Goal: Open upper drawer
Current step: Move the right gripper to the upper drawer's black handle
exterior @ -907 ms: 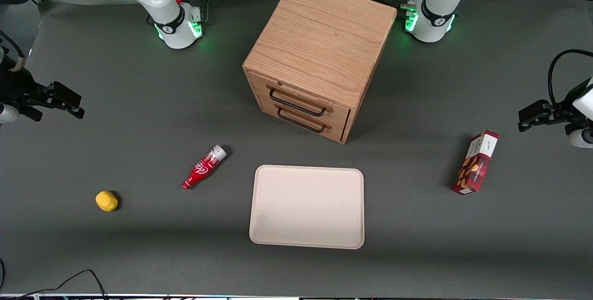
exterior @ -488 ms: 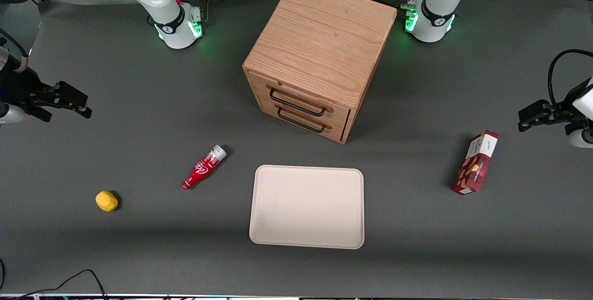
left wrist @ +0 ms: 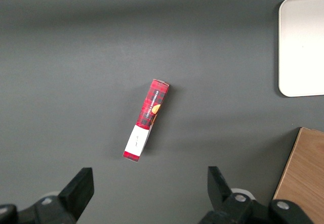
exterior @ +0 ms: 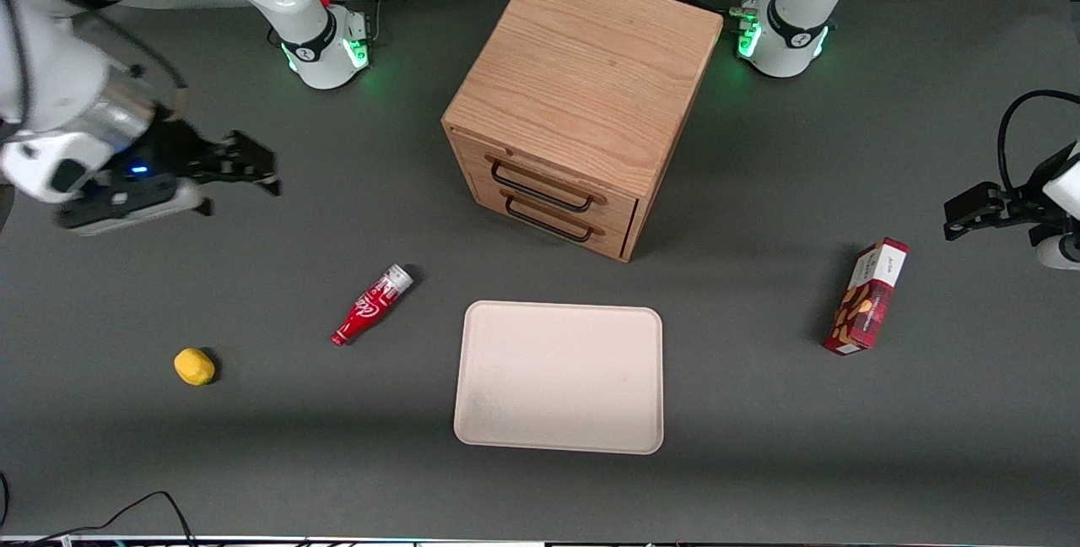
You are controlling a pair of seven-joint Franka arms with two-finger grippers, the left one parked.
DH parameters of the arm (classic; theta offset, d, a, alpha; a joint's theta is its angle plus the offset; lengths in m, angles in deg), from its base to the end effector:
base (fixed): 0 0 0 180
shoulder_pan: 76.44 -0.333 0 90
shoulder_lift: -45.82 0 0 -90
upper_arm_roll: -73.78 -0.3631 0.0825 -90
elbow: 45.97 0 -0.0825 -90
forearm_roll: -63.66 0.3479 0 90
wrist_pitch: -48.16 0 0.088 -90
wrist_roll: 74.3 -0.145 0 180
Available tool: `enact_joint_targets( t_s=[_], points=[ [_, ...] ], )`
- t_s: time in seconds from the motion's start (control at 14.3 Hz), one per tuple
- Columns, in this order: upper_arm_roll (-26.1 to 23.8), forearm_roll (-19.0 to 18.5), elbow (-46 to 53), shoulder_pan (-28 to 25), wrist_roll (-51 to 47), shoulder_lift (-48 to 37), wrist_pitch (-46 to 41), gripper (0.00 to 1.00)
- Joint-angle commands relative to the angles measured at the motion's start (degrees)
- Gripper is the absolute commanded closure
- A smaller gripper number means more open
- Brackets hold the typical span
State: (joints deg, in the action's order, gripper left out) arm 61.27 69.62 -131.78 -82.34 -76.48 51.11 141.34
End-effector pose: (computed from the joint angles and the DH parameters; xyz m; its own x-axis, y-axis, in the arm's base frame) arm 0.5265 0.1839 0.6232 0.9616 0.2725 0.0333 0.2745 -0.9534 -0.1250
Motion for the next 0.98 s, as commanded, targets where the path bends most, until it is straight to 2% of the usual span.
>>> enact_joint_targets(
  t_s=[0.0, 0.21, 0.42, 0.7, 0.91],
  points=[
    [-3.92, -3.57, 6.43, -5.76, -0.81, 6.11, -1.25, 0.00],
    [-3.93, -5.44, 8.64, -13.15, 3.05, 10.87, -0.64, 0.00],
    [-4.37, -5.27, 8.91, -15.19, 8.67, 15.00, 2.86, 0.00],
    [-6.83, 1.84, 8.99, -15.19, 13.60, 20.01, 10.42, 0.00],
    [-6.92, 3.17, 8.82, -15.72, 13.61, 22.03, 14.91, 0.00]
  ],
)
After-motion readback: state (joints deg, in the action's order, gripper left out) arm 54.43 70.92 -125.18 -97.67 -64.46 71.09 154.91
